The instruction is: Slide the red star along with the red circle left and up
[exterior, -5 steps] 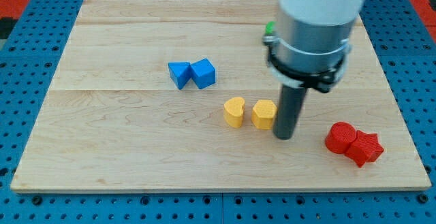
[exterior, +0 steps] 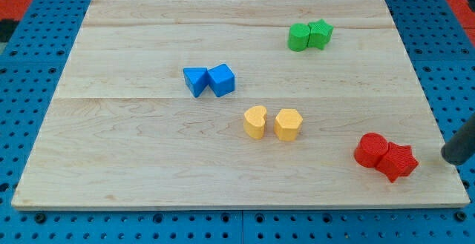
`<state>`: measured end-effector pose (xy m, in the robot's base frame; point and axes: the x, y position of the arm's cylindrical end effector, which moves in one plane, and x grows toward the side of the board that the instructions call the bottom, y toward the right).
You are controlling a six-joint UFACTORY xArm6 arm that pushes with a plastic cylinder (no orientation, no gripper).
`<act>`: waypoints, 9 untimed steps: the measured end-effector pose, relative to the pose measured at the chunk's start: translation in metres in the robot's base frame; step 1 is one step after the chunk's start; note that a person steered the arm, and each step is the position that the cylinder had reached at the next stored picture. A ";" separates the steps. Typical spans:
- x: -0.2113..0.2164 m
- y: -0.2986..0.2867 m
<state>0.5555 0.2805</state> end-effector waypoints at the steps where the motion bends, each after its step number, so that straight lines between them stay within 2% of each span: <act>1: 0.002 -0.033; 3: 0.022 -0.061; 4: 0.010 -0.108; 5: -0.019 -0.147; 6: -0.048 -0.147; 9: -0.065 -0.147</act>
<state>0.4903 0.1332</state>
